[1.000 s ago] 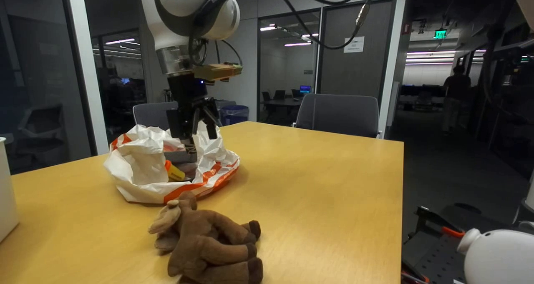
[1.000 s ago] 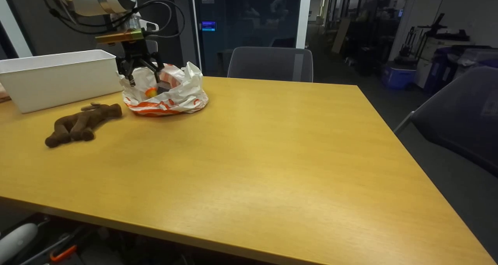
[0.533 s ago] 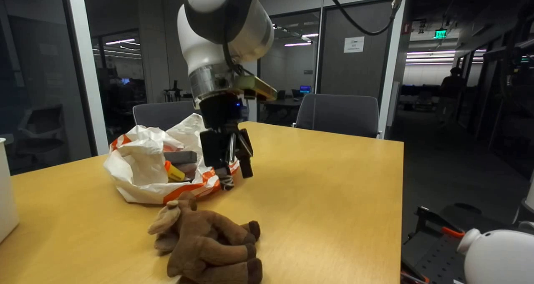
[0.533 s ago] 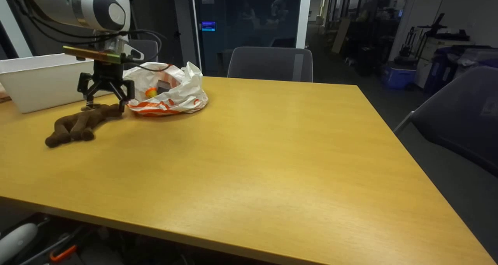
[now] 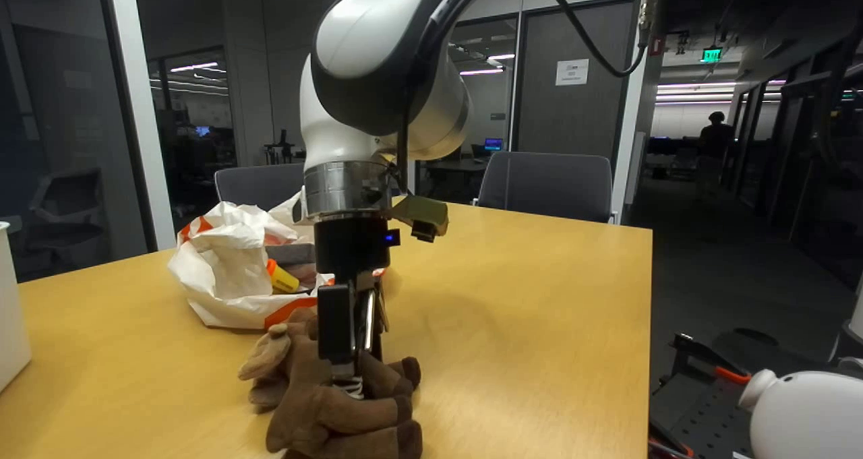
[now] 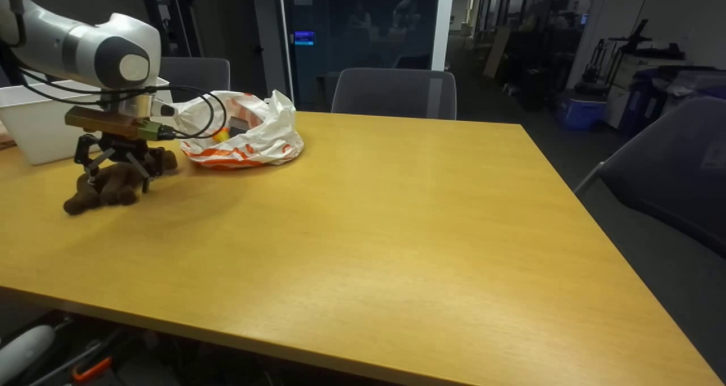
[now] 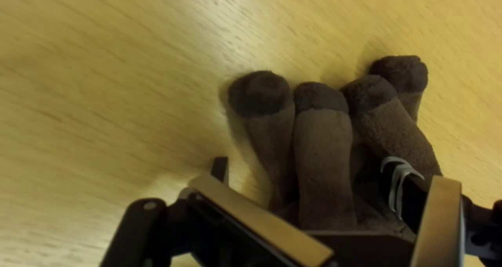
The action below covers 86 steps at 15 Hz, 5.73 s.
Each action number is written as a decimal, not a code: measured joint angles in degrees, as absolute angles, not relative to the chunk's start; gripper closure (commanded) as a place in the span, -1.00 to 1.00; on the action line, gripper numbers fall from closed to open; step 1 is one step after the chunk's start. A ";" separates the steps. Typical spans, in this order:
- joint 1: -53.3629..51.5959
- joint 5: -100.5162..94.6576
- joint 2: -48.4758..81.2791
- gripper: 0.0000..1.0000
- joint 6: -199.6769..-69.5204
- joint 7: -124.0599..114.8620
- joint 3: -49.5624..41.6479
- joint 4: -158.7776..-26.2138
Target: Put the yellow container, the duster and the moose toy in the plastic, then pull up the plastic
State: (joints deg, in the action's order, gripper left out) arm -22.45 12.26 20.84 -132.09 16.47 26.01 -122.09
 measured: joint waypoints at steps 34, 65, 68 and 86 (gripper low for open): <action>-25.64 -48.11 12.13 0.78 -128.78 -21.60 14.97 -108.78; -30.52 -26.46 30.58 0.27 -144.53 -1.63 13.74 -99.41; -30.31 -22.08 30.59 -0.01 -144.55 -0.11 15.38 -99.34; -25.43 -14.13 14.42 -1.00 -139.70 -12.90 10.93 -106.03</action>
